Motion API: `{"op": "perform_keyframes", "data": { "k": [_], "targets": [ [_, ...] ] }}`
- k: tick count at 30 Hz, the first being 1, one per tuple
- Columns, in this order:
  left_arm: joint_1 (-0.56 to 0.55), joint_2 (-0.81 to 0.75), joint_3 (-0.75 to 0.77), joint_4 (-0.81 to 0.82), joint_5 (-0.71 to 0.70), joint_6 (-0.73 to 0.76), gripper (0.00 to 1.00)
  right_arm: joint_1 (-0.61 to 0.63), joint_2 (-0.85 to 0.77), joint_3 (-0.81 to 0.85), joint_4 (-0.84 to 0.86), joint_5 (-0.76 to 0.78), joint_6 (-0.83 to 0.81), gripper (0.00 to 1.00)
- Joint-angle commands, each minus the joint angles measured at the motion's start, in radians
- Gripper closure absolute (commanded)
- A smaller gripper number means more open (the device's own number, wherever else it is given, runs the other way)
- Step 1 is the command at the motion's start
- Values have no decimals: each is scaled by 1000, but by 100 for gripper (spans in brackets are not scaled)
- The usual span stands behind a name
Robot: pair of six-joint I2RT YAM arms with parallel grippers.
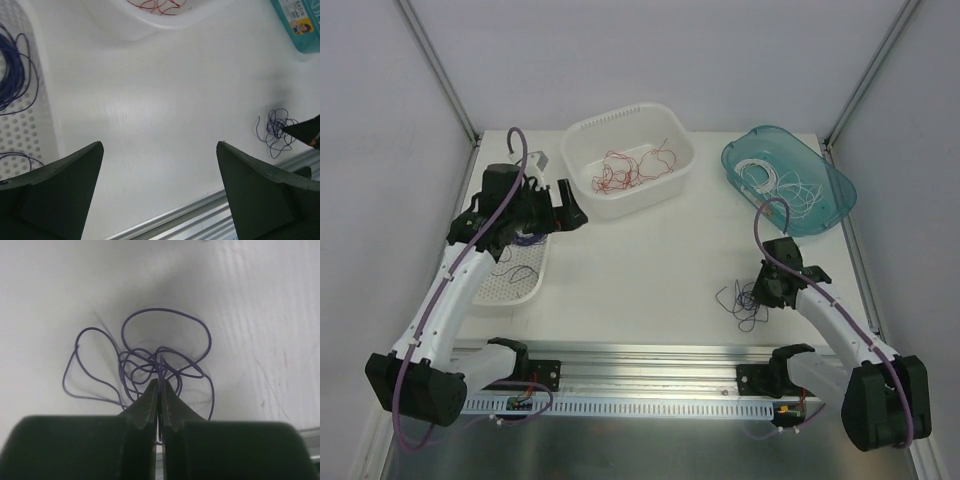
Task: Untangle the cables
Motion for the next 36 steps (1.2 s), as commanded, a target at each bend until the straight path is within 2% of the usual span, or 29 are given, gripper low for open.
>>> {"op": "perform_keyframes", "data": {
  "k": [1,4,8,14,24,28,29,36],
  "targets": [
    [-99,34,63,11,51,-22,2,98,-44,90,82,-60,-97,99],
    [-187,77,89,17,52,-26,2,195,-38,188,103,-113,-161,99],
    [-283,125,121,38,55,-28,3,310,-13,314,163,-267,-246,99],
    [-376,171,123,132,101,-85,4,396,7,429,221,-357,-316,99],
    [-477,223,120,265,166,-20,11,424,14,455,343,-509,-327,99],
    [-485,270,115,285,180,-14,19,431,16,465,358,-541,-327,99],
    [-486,278,113,291,175,-14,24,432,16,468,359,-546,-351,99],
    [-486,338,116,301,160,-25,37,438,14,486,367,-577,-361,99]
  ]
}}
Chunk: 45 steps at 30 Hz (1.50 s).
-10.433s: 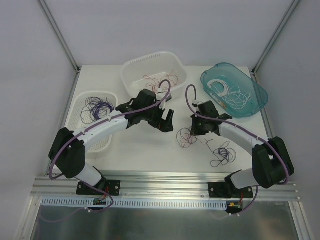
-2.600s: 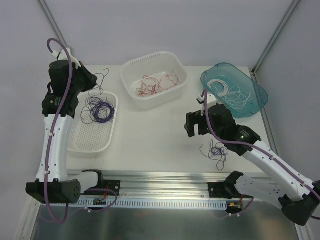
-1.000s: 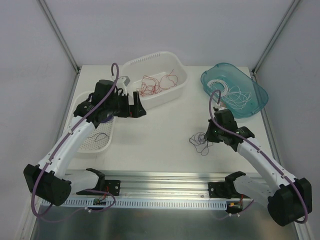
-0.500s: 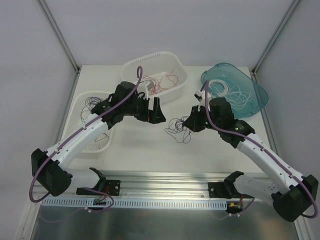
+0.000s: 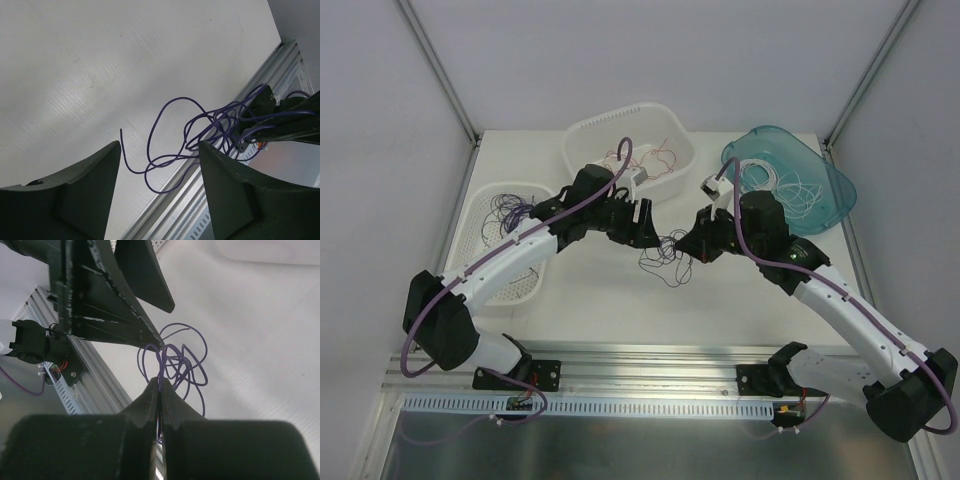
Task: Untangle the cables
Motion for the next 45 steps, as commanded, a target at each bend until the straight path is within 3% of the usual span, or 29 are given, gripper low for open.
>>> {"op": "perform_keyframes", "data": {
  "k": [1,13,18,19,20,24,28,35,45],
  "targets": [
    [-5,13,29,46,20,6,38,9,-7,55,56,-46,-26,99],
    [-5,79,31,60,87,-19,49,9,-3,75,69,-45,-34,99],
    [-5,102,35,68,112,-26,59,10,6,81,82,-51,-32,99],
    [-4,103,35,69,120,-28,62,9,7,83,84,-52,-27,99],
    [-4,105,37,71,118,-29,73,10,10,83,84,-52,-29,99],
    [-1,85,40,68,75,-11,100,10,7,71,69,-33,-35,99],
    [61,24,25,63,2,-20,100,9,-16,17,9,50,-52,99],
    [291,-101,52,-46,-104,-39,100,-37,-80,-120,-109,246,-31,99],
    [473,-181,204,-184,-310,29,100,-278,-102,-172,-306,458,163,99]
  ]
}}
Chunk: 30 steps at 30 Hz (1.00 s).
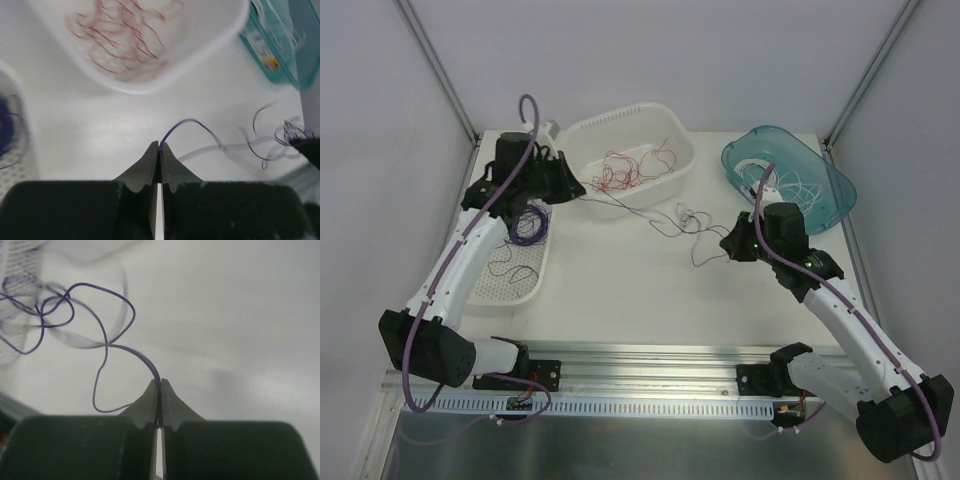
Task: Untangle the cables
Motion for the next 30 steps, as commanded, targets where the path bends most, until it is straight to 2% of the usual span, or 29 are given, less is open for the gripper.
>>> {"op": "perform_keyframes", "data": {
  "k": [1,4,8,12,14,17,18,21,25,30],
  "targets": [
    [138,-79,109,-51,-288,61,100,-116,-14,-43,-287,207,88,99],
    [163,-82,159,-88,-339,82,100,-154,-26,-42,-304,210,102,97],
    [163,-82,181,-89,-277,92,100,-154,-14,-8,-307,171,73,91],
    [163,-100,184,-90,-279,98,100,-157,3,-3,-313,159,68,90],
    [163,-106,207,-93,-270,98,100,-154,11,-8,-312,167,62,86],
    [163,-106,256,-101,-221,92,100,-156,41,1,-342,191,65,69],
    [163,-106,283,-105,-198,87,100,-156,67,13,-370,222,74,53],
    [163,-111,320,-112,-169,87,100,-151,98,27,-390,265,79,38],
    [163,-116,301,-110,-56,84,100,-118,98,46,-281,155,13,36],
    [161,-140,195,-110,-8,69,100,35,207,131,-174,58,-22,36]
  ]
}}
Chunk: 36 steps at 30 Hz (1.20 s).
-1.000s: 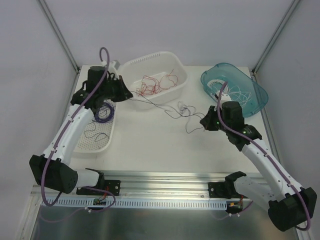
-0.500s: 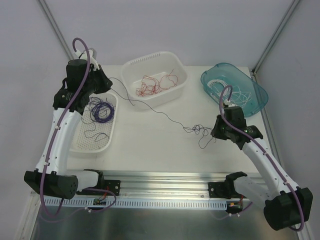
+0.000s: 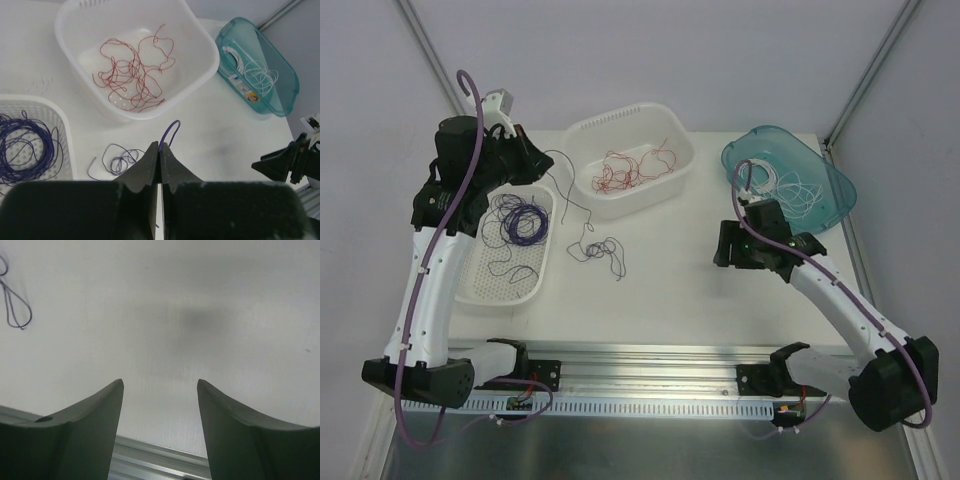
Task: Untangle the cables
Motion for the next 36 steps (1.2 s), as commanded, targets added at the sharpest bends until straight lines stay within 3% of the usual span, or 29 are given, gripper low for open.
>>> {"op": "perform_keyframes", "data": {
  "k": [1,13,24,28,34,36],
  "targets": [
    [-5,-27,-70,-1,72,-9,100,102,120,104,145,-94,-46,36],
    [-5,-125,-182,-5,16,-40,100,365,525,262,596,-265,62,39],
    [-5,-153,-208,-14,-7,-57,100,425,820,356,913,-367,183,42],
    [-5,-160,-213,-19,-17,-57,100,435,892,412,927,-368,200,43],
    [-5,-166,-209,-24,-26,-57,100,441,970,458,949,-358,212,54],
    [-5,-165,-202,-30,-50,-49,100,438,967,454,943,-347,212,67]
  ]
}}
